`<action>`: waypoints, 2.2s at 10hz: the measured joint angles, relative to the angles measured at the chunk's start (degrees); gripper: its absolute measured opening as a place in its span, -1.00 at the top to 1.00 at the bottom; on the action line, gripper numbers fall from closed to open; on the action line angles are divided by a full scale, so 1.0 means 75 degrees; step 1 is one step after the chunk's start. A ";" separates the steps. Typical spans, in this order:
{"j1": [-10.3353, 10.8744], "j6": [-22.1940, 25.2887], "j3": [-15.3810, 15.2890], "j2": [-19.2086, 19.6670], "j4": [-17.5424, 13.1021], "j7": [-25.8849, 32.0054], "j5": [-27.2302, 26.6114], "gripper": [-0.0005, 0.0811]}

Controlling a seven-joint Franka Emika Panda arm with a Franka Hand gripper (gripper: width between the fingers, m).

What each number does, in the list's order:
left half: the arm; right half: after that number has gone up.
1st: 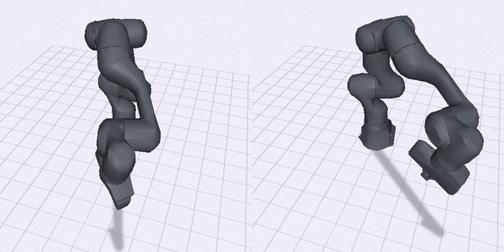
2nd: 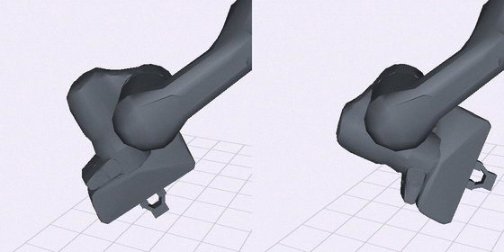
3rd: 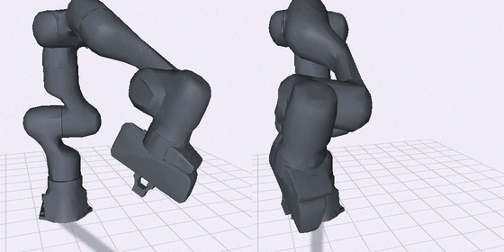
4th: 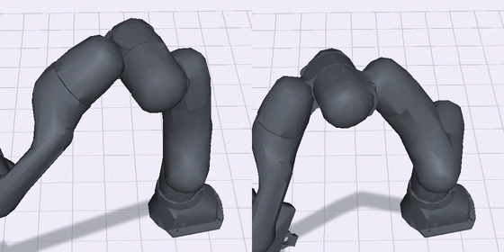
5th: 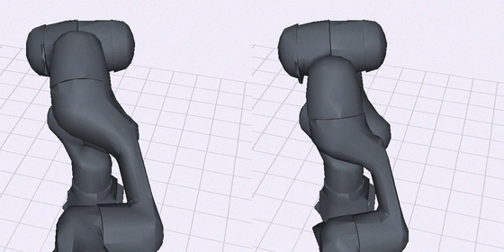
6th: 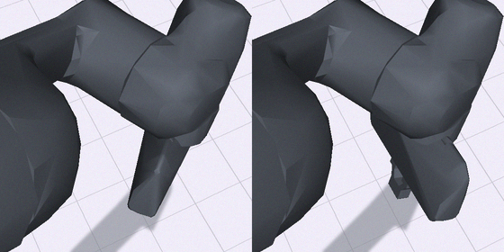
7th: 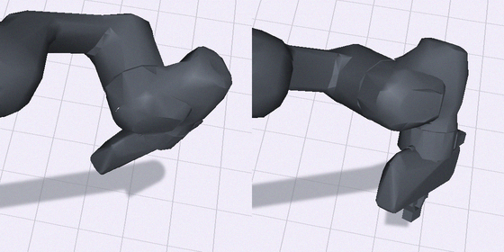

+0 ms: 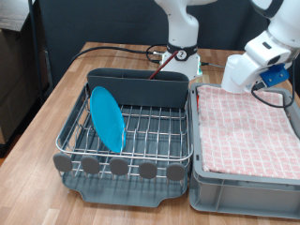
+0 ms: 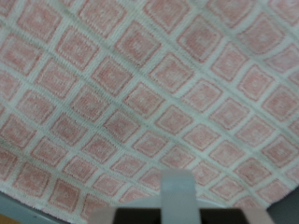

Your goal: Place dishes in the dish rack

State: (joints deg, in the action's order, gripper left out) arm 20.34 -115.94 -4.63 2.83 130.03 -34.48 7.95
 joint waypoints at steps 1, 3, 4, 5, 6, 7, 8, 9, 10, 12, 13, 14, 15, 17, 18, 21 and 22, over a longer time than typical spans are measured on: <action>-0.0014 -0.0093 0.0052 -0.0185 -0.0017 -0.0230 -0.0020 0.81; -0.0086 -0.0781 0.0196 -0.0628 0.0089 -0.1294 0.0508 0.81; -0.0145 -0.1400 0.0267 -0.0885 0.0290 -0.1681 0.1031 0.81; -0.0186 -0.2017 0.0287 -0.1207 0.0725 -0.1915 0.1338 0.81; -0.0177 -0.1833 0.0286 -0.1177 0.0684 -0.1915 0.1299 0.81; -0.0184 -0.1790 0.0288 -0.1151 0.0638 -0.2184 0.1378 0.81; -0.0201 -0.1816 0.0315 -0.1138 0.0587 -0.2562 0.1487 0.81; -0.0247 -0.1953 0.0383 -0.1094 0.0512 -0.2743 0.1650 0.81; -0.0315 -0.2121 0.0507 -0.0997 0.0387 -0.2763 0.1680 0.81; -0.0472 -0.2042 0.0747 -0.0695 -0.0108 -0.2946 0.1745 0.81; -0.0527 -0.1939 0.0852 -0.0520 -0.0404 -0.3153 0.1810 0.81; -0.0576 -0.1921 0.0959 -0.0340 -0.0695 -0.3247 0.1813 0.81; -0.0619 -0.1921 0.1063 -0.0156 -0.0977 -0.3236 0.1812 0.81; -0.0696 -0.2047 0.1229 0.0243 -0.1544 -0.2808 0.1791 0.81; -0.0731 -0.2082 0.1242 0.0482 -0.1807 -0.2476 0.1778 0.81; -0.0731 -0.2230 0.1291 0.0536 -0.1816 -0.2577 0.1780 0.81; -0.0748 -0.2417 0.1362 0.0672 -0.1901 -0.2571 0.1780 0.81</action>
State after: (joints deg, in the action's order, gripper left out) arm 14.73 -134.06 5.58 7.87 115.77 -53.76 21.30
